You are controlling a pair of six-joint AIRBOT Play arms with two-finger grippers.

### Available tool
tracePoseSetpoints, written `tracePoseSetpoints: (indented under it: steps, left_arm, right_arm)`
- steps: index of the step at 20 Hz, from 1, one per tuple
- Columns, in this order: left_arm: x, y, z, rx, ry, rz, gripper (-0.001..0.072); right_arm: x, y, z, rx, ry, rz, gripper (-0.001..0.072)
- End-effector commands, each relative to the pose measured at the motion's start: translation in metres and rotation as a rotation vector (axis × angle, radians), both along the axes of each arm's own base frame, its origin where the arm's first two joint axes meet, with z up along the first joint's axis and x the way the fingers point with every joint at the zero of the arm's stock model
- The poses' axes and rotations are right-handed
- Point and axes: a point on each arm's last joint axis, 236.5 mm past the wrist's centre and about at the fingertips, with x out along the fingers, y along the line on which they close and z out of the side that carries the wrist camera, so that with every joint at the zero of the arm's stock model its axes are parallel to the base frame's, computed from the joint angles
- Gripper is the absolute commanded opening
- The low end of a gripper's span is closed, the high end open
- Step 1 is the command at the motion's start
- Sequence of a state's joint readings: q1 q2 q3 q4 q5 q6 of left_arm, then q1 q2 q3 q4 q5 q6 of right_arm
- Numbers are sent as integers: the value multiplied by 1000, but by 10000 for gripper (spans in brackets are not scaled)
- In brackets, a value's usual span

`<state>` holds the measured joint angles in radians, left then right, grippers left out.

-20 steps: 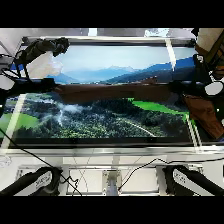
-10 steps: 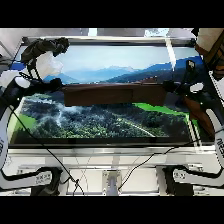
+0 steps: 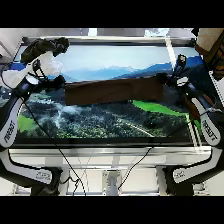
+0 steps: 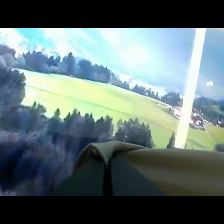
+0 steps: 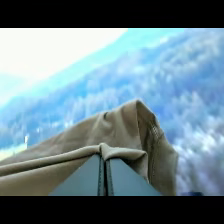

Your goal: Fold the shirts.

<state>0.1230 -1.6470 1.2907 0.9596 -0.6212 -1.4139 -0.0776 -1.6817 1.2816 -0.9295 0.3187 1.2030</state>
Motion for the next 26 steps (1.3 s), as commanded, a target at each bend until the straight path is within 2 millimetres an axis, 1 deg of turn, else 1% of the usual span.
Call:
tracePoseSetpoints:
  steps: [1, 3, 5, 11, 14, 15, 16, 17, 18, 19, 20, 21, 22, 23, 24, 26]
  left_arm:
    - [6, 2, -28, -45, 63, 52, 9]
    - [3, 0, -44, -65, 105, 63, 9]
    - [2, 0, -50, -68, 117, 69, 10]
    - [8, 4, -49, -61, 94, 84, 11]
    - [8, 3, -48, -65, 94, 86, 12]
    - [8, 3, -48, -70, 95, 86, 27]
    - [8, 1, -47, -83, 95, 91, 127]
    - [9, 0, -46, -93, 93, 95, 222]
    - [9, -1, -45, -95, 92, 94, 242]
    - [10, -2, -43, -99, 94, 88, 242]
    - [11, -2, -41, -99, 90, 85, 248]
    - [13, -3, -37, -100, 84, 84, 334]
    - [16, -4, -33, -106, 77, 82, 374]
    - [17, -6, -28, -112, 72, 71, 374]
    - [18, -10, -22, -113, 68, 41, 374]
    - [20, -25, -3, -115, 44, -64, 374]
  right_arm:
    - [16, 1, -17, 76, 18, -63, 25]
    - [12, 2, -30, 88, 52, -63, 25]
    - [10, 2, -38, 96, 76, -63, 26]
    - [6, -2, -54, 118, 120, -93, 26]
    - [4, 0, -56, 125, 130, -88, 29]
    - [4, 1, -55, 132, 130, -90, 69]
    - [4, 2, -54, 141, 129, -94, 163]
    - [4, 3, -54, 151, 131, -96, 227]
    - [3, 4, -54, 159, 136, -96, 235]
    - [3, 5, -55, 163, 140, -94, 251]
    - [2, 6, -55, 164, 142, -92, 252]
    - [2, 7, -54, 166, 147, -86, 253]
    - [2, 9, -52, 161, 150, -69, 295]
    - [4, 11, -46, 157, 149, -52, 367]
    - [6, 14, -39, 151, 147, -31, 380]
    - [15, 19, -18, 112, 124, 36, 380]
